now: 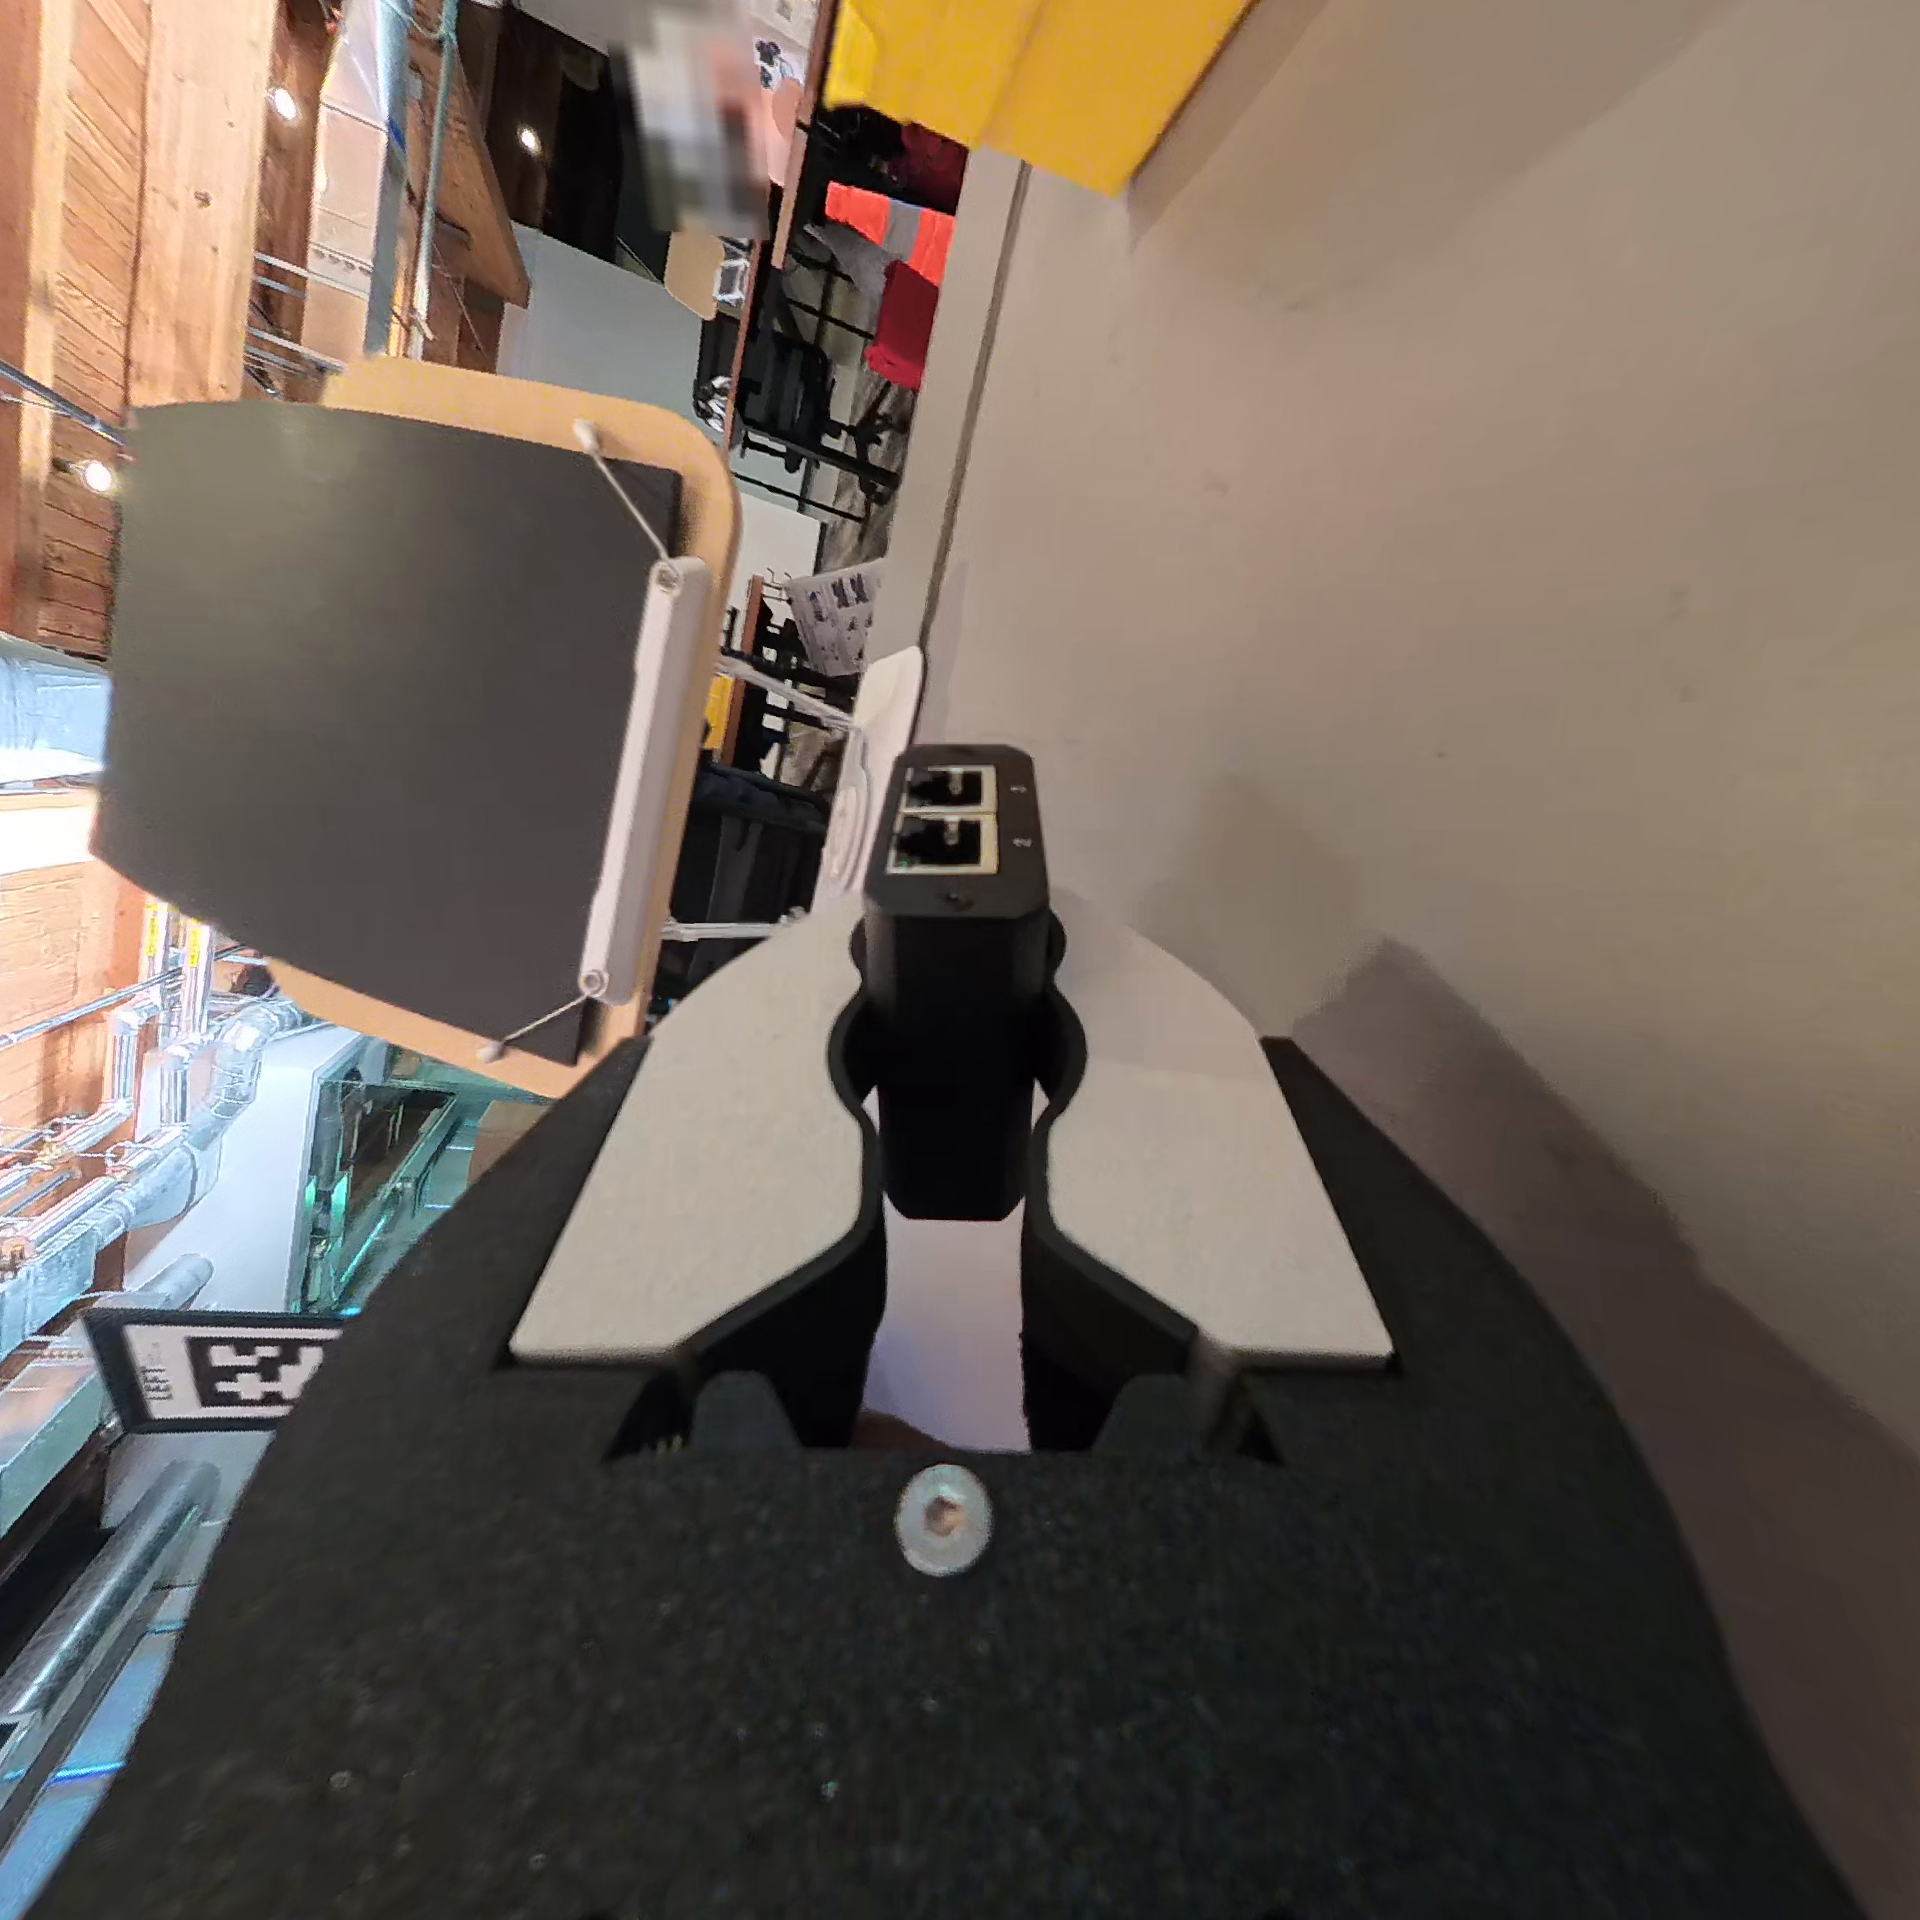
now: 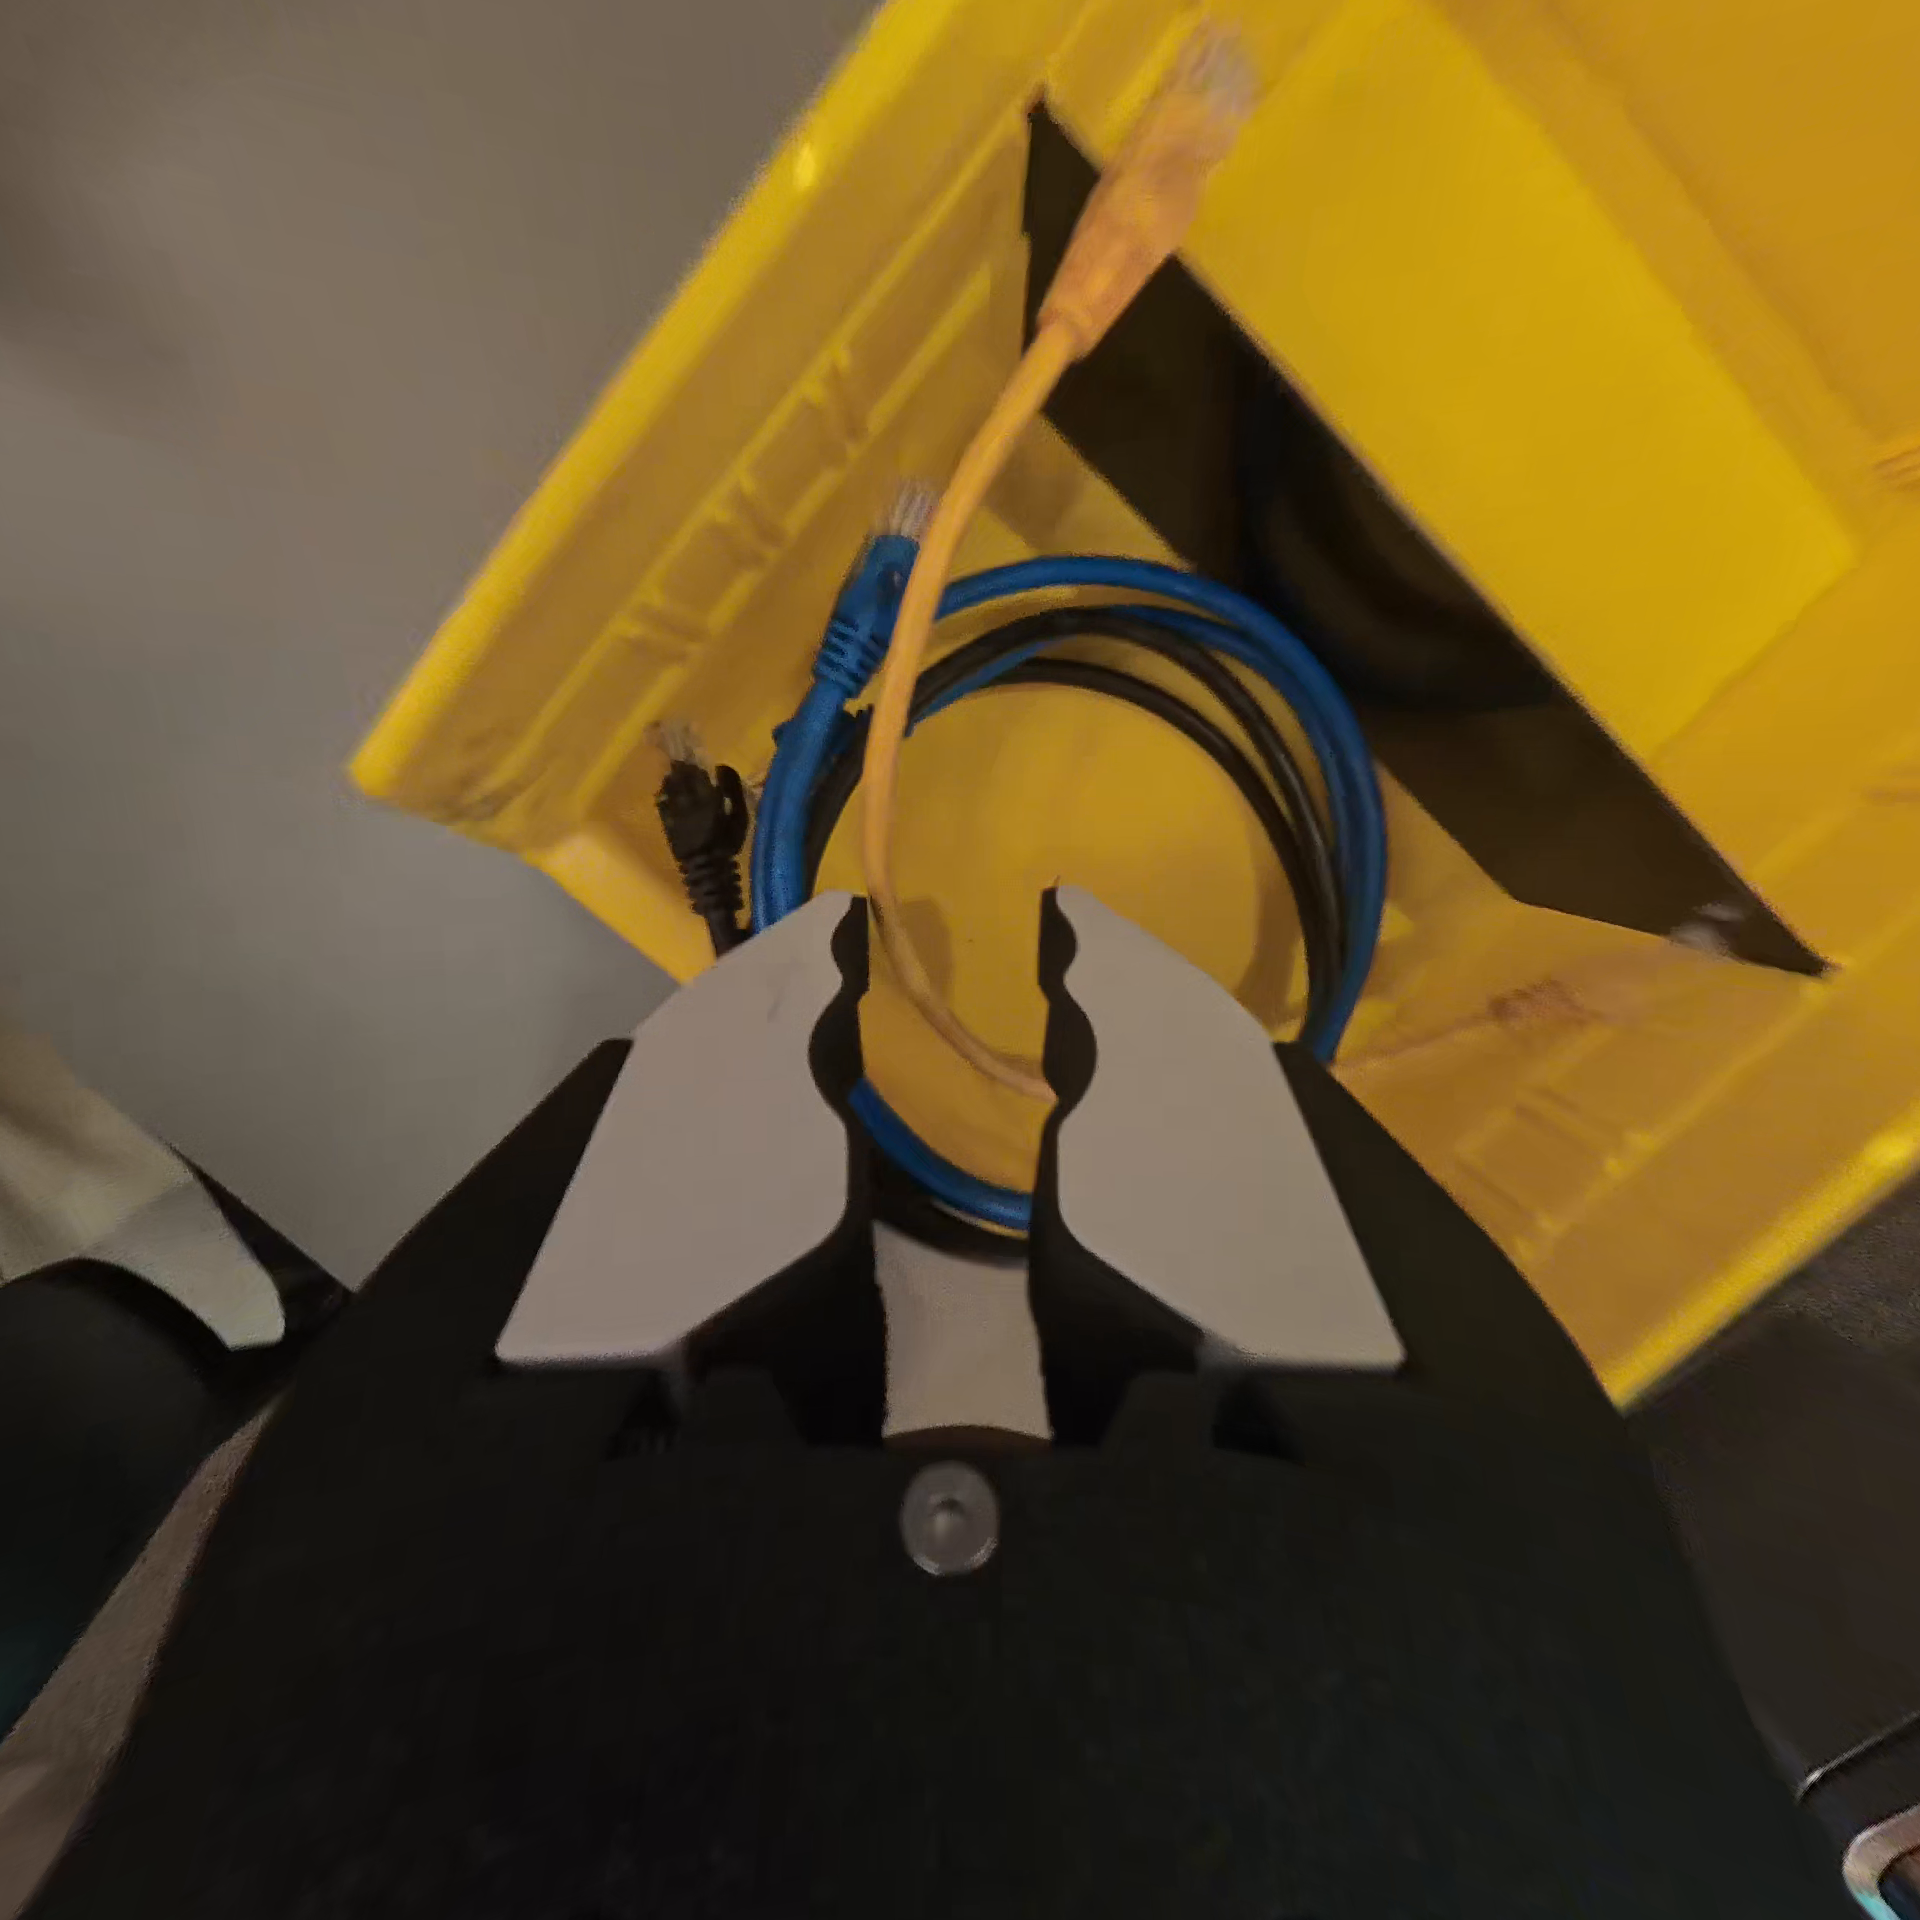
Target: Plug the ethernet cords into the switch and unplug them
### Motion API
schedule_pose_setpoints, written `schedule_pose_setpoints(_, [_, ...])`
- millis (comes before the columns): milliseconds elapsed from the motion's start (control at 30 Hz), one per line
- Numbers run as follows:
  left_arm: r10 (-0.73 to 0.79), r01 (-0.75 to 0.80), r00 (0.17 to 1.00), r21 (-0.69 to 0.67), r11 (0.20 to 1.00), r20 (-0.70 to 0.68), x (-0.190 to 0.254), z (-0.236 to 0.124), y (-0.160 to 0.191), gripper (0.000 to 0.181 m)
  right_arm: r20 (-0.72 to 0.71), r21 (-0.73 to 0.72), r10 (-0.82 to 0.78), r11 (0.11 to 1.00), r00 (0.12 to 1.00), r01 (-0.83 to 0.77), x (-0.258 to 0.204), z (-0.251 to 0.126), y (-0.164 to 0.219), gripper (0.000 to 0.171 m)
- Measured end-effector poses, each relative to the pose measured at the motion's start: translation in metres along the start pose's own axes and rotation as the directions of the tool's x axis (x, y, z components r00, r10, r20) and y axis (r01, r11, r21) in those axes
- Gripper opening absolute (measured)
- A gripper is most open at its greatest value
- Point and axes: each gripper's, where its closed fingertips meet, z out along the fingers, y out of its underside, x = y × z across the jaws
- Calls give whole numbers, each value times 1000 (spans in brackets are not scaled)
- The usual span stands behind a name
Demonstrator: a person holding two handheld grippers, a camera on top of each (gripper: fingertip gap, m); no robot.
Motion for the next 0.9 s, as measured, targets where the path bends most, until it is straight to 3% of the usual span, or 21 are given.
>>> schedule_pose_setpoints(33, [-8, 8, 1000, 14, 1000, 13, -3, -2, -2, 25, -40, 37, -3, 999, 999, 4, -1, -13, -6, 33])
schedule_pose_setpoints(100, [-41, 38, 998, 62, 997, 45, -12, -7, -10, 25, -144, 128, -12, 991, 989, 30, -8, -41, -21, 34])
schedule_pose_setpoints(167, [-108, 97, 991, 150, 984, 73, -24, -15, -21, 25, -151, 272, 0, 961, 988, 42, -34, -61, -47, 36])
schedule_pose_setpoints(233, [-194, 184, 981, 296, 937, 5, -28, -30, -41, 25, 20, 488, 1, 873, 1000, -11, -86, -67, -89, 39])
schedule_pose_setpoints(300, [-235, 245, 969, 459, 854, -79, -29, -51, -63, 25, 315, 624, -68, 766, 947, -153, -150, -59, -129, 42])
schedule_pose_setpoints(367, [-246, 287, 958, 587, 757, -150, -28, -73, -81, 25, 575, 562, -118, 776, 810, -286, -204, -35, -155, 72])
schedule_pose_setpoints(433, [-285, 332, 942, 621, 710, -178, -32, -83, -88, 25, 692, 467, -106, 820, 714, -331, -231, -6, -174, 87])
schedule_pose_setpoints(600, [-301, 332, 939, 652, 682, -164, -38, -89, -89, 25, 850, 377, -121, 819, 513, -432, -265, 15, -211, 96])
schedule_pose_setpoints(633, [-297, 331, 940, 651, 683, -166, -37, -89, -89, 25, 863, 372, -133, 821, 487, -434, -270, 16, -215, 94])
schedule_pose_setpoints(667, [-296, 332, 940, 647, 687, -168, -36, -88, -89, 25, 876, 373, -158, 820, 456, -434, -274, 14, -217, 80])
schedule_pose_setpoints(700, [-299, 333, 940, 643, 689, -166, -35, -87, -88, 25, 878, 375, -166, 822, 449, -429, -275, 15, -217, 64])
schedule_pose_setpoints(800, [-326, 367, 928, 595, 715, -181, -29, -78, -85, 32, 866, 352, -119, 835, 487, -423, -263, 25, -212, 63])
schedule_pose_setpoints(900, [-389, 408, 906, 590, 697, -166, -38, -77, -82, 38, 783, 395, -55, 813, 620, -427, -222, 16, -209, 63])
